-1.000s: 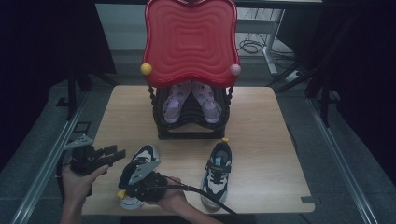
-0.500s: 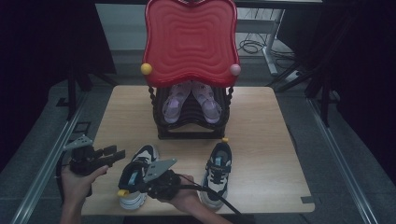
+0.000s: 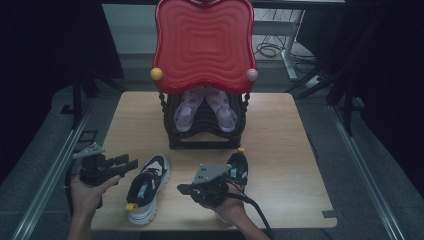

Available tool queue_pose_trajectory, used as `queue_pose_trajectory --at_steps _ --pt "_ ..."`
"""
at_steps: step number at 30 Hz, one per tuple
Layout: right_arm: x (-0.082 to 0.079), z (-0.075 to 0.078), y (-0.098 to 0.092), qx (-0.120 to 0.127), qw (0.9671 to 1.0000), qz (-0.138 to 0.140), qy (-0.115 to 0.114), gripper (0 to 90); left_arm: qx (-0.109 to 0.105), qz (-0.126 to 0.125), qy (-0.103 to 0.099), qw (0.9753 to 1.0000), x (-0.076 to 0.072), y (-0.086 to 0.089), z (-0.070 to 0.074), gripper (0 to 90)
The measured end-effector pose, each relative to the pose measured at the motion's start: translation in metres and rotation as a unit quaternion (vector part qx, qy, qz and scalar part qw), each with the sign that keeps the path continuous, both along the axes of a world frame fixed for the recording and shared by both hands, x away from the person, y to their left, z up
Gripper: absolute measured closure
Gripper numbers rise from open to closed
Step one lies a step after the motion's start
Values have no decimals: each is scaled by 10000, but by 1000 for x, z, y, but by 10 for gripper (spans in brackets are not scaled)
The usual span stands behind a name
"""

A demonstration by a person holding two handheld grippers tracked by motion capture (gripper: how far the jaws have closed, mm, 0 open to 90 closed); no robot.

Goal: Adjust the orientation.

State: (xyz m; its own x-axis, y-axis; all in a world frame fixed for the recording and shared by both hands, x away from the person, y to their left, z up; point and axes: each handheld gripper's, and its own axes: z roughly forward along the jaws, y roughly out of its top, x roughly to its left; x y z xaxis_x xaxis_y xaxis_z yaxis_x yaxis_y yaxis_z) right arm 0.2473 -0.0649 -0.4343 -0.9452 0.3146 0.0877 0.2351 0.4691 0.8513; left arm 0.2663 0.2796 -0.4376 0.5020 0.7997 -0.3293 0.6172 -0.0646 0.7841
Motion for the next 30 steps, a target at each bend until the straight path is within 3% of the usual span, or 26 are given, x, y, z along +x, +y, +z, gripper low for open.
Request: queue_pose_trajectory --at_steps 12,30 --pt "0 -3 -31 40 9995 -299 6 896 17 31 -25 10000 -3 1 1 475" --pt "0 -17 -65 -251 9967 -762 134 896 19 -33 -89 10000 -3 -2 5 473"
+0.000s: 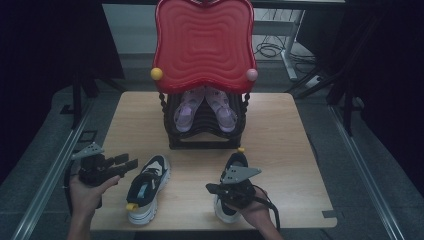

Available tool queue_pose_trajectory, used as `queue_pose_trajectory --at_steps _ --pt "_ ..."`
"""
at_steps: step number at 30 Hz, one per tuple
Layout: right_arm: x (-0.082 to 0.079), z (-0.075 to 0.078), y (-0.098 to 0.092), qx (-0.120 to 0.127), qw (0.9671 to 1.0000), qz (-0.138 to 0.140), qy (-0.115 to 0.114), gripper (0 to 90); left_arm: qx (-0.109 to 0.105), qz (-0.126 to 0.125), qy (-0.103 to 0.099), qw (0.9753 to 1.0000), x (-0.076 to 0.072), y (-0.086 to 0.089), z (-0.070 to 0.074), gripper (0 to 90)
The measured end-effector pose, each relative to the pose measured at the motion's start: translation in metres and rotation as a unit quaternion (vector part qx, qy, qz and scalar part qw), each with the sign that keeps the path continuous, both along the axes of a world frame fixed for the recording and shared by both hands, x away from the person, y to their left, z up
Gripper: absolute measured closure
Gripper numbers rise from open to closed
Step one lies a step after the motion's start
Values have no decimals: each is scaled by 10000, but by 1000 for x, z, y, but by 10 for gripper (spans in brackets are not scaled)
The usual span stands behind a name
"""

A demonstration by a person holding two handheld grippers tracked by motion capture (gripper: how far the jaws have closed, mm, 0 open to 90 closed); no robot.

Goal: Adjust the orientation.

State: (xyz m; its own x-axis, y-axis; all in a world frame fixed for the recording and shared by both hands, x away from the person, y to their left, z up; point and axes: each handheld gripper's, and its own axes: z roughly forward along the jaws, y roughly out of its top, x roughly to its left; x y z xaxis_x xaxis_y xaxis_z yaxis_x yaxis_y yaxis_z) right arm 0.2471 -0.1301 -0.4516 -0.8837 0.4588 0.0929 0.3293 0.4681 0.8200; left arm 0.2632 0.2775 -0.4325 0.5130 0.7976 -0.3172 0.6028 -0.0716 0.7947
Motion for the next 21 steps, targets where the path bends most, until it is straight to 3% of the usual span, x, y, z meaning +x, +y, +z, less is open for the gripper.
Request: queue_pose_trajectory --at_steps 12,21 --pt "-2 -21 -15 -286 9989 -233 277 896 32 -36 35 10000 1 -1 -2 471" --pt "-6 -32 -12 -479 9979 -191 389 896 53 -48 49 10000 0 -1 -2 470"
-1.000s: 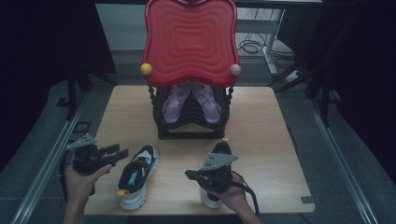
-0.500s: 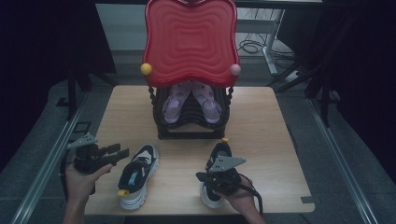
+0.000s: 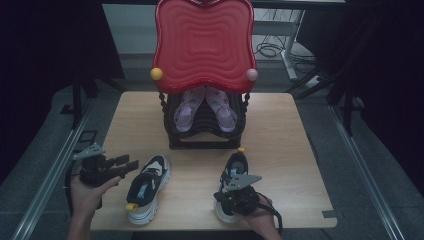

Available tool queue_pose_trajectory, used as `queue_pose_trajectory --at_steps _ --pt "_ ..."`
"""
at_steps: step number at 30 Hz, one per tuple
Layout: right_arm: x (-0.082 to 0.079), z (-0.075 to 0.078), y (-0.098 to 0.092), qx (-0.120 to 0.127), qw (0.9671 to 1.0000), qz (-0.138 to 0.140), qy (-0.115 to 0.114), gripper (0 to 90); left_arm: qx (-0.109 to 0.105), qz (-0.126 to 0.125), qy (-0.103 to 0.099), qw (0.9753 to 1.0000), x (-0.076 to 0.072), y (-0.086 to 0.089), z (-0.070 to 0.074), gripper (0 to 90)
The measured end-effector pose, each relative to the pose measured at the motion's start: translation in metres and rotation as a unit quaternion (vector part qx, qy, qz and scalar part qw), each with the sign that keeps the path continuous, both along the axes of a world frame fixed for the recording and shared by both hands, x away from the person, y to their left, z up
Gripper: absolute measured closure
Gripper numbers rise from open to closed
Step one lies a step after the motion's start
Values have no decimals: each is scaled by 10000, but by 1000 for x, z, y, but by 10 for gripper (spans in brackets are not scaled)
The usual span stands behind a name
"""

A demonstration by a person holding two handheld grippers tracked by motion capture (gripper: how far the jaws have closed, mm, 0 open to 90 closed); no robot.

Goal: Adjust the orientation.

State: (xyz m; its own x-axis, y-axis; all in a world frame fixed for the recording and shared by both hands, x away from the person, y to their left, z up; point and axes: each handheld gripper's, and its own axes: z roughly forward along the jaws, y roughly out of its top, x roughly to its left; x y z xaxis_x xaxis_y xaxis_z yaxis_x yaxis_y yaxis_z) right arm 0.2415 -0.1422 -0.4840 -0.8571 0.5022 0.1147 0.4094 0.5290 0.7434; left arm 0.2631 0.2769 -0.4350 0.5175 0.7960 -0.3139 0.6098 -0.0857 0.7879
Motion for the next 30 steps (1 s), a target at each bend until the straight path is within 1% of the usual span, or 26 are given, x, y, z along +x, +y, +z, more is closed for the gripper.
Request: queue_pose_trajectory --at_steps 2,4,11,16,22,30 --pt "-1 -2 3 -125 9999 6 10 896 5 -3 2 10000 0 0 0 470" --pt "-1 -3 4 -176 9998 -10 12 896 5 -1 3 10000 0 0 0 470" --pt "2 -2 0 -168 9998 -122 23 896 21 -14 18 10000 0 -1 -1 470" --pt "4 -5 -1 -260 9995 -174 30 896 25 -7 34 10000 0 0 -2 470" --pt "2 -7 6 -264 9996 -67 17 896 26 -13 32 10000 0 -1 -2 471" --pt "1 -11 9 -382 9992 -6 108 896 29 2 29 10000 0 1 -2 470"
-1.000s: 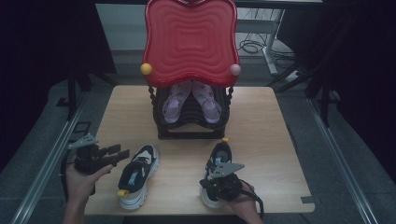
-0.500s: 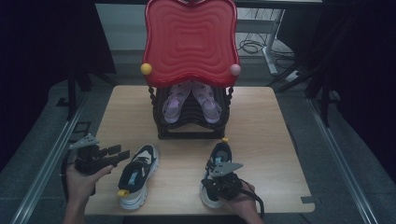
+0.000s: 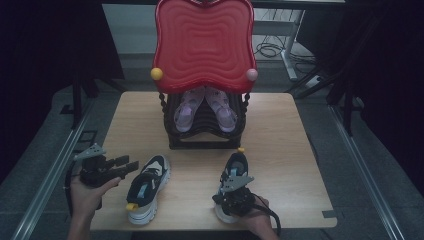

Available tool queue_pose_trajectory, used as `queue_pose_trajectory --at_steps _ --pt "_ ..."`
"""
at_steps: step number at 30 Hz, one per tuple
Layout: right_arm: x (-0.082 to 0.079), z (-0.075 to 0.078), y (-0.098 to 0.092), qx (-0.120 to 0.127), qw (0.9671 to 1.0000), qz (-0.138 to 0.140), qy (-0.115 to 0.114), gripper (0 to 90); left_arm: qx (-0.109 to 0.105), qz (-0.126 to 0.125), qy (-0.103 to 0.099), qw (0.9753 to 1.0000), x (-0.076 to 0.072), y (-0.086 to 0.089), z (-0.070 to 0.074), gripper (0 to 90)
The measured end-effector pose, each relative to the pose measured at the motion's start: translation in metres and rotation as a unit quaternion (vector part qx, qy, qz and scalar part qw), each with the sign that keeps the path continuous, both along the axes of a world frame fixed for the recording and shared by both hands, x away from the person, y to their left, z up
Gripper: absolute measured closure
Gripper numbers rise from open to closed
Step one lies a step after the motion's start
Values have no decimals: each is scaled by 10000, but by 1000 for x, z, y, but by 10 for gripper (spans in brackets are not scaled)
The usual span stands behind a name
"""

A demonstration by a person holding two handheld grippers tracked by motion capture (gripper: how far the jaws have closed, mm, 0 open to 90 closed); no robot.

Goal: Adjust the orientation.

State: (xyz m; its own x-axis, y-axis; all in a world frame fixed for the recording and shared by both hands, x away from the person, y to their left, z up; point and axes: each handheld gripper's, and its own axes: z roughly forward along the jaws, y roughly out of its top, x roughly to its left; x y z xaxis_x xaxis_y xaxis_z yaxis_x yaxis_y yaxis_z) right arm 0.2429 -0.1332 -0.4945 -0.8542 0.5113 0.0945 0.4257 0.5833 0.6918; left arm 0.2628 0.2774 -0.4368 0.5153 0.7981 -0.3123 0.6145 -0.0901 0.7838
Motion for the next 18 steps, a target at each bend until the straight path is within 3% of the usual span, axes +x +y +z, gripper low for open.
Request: queue_pose_trajectory --at_steps 18 --pt "-10 -3 -20 -58 9998 -155 64 897 10 4 -2 10000 -1 2 0 470"
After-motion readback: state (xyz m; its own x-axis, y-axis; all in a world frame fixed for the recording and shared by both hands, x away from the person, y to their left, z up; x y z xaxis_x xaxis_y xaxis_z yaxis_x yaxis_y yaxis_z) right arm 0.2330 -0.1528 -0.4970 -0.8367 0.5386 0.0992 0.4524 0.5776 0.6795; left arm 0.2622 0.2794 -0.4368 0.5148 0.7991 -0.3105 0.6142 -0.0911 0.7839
